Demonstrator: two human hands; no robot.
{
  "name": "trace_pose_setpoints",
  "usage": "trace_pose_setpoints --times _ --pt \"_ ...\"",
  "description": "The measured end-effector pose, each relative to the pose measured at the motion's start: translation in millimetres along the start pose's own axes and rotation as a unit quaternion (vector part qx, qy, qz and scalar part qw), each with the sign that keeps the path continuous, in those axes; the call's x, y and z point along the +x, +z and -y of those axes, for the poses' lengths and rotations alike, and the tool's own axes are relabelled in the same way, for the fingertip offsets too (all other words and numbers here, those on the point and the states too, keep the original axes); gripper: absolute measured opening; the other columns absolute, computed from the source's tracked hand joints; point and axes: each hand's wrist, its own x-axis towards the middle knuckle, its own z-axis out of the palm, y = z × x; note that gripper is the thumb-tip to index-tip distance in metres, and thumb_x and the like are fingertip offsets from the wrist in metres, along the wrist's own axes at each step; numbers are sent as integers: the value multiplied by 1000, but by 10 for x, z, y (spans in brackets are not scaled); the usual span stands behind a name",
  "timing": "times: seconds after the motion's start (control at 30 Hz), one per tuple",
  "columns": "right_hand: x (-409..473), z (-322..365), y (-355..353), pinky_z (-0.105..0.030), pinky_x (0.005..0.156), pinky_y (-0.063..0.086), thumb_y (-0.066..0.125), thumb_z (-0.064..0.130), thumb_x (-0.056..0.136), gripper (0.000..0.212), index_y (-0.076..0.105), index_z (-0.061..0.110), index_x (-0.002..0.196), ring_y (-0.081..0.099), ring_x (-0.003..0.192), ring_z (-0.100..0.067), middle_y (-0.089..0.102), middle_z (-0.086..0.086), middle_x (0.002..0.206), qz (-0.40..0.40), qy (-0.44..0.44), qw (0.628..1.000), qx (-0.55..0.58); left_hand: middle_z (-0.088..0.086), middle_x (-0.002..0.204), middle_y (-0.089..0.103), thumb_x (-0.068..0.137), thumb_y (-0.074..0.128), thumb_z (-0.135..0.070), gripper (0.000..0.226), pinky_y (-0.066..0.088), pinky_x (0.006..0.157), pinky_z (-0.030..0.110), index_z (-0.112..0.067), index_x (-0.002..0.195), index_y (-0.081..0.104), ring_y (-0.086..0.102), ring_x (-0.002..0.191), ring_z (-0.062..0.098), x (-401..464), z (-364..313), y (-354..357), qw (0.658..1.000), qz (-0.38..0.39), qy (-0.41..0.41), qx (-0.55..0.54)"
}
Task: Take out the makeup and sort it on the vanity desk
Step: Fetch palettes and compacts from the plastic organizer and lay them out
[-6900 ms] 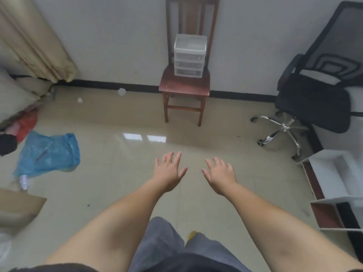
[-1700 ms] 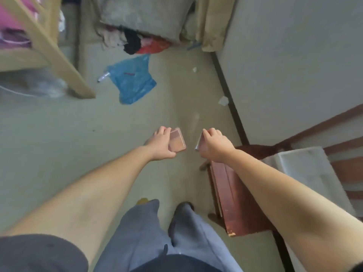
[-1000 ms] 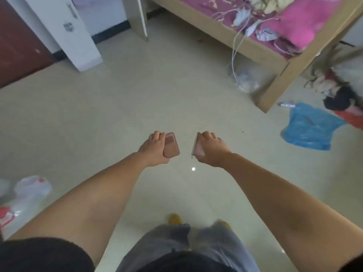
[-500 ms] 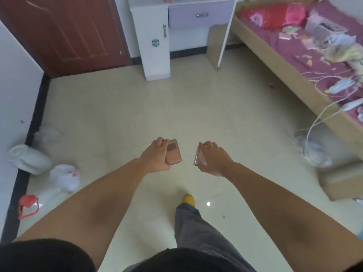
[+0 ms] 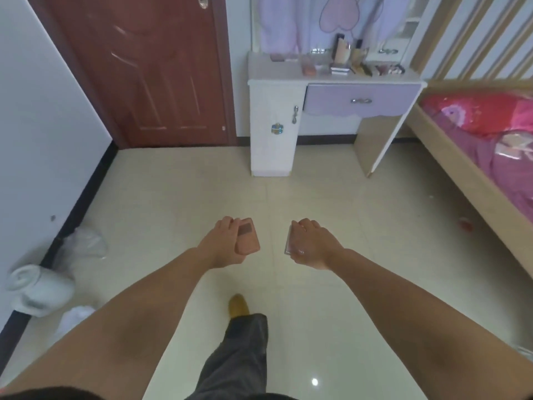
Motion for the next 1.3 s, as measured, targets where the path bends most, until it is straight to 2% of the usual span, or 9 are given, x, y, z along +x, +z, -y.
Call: trace_pose_setpoints --times 0.13,0.37,0.5,0.6,0.7,0.87,1.0,1.17,1.3 --pt "1085 -408 -266 -39 85 47 55 43 84 59 38 9 128 44 113 -29 45 -10 125 -1 16 1000 24 10 134 30 73 70 -37 84 39 97 34 -9 139 25 35 120 27 1137 309 -363 1000 3 -4 -5" --pt "2546 -1180 -786 -41 89 47 54 45 86 62 35 8 132 44 115 -29 44 -11 128 1 59 996 66 8 130 33 72 69 -37 77 44 91 35 -12 134 30 38 115 25 2904 610 -1009 999 38 7 4" --pt "3357 -1767 -944 -39 92 45 54 43 86 66 32 8 136 42 119 -30 42 -11 131 11 73 995 61 8 132 32 73 69 -38 83 43 92 34 -12 139 26 36 118 24 3934 673 -1170 999 47 11 6" --pt "4050 -2281 -1065 -39 91 46 55 43 85 62 34 9 133 42 117 -29 43 -10 130 10 58 997 59 9 135 31 73 69 -36 86 41 95 35 -10 141 24 35 121 26 4762 685 -1263 999 37 9 7" --pt "4736 -2802 -1272 -37 87 45 56 42 84 55 37 10 125 44 113 -29 44 -10 126 14 54 997 62 8 132 33 72 70 -35 81 40 95 34 -11 137 28 35 121 25 5561 652 -1378 999 29 -7 -17" --pt "5747 -3516 -1691 -40 93 44 56 41 84 62 34 8 132 40 118 -30 42 -12 129 38 20 998 36 9 131 32 72 70 -36 82 40 97 35 -8 137 28 35 122 27 6618 599 -1701 999 7 -20 -30" --pt "6536 -3832 -1929 -40 97 42 58 47 84 79 23 7 143 37 125 -31 37 -12 137 50 -1 999 19 9 132 31 72 71 -35 83 41 94 35 -9 138 27 36 121 26 7321 748 -1930 998 2 -40 -43" --pt "7571 -4072 -2075 -41 96 43 58 45 83 74 29 8 139 39 121 -30 39 -12 135 43 -14 999 22 9 136 28 71 71 -37 88 41 96 36 -12 141 23 34 122 26 8278 1082 -2150 999 22 -35 -36" --pt "8400 -4211 -2223 -41 98 42 53 46 86 78 21 7 145 36 125 -30 36 -12 139 41 4 999 22 10 135 29 71 70 -36 87 40 96 37 -10 140 24 34 121 27 9116 1375 -2393 999 35 -7 -29"
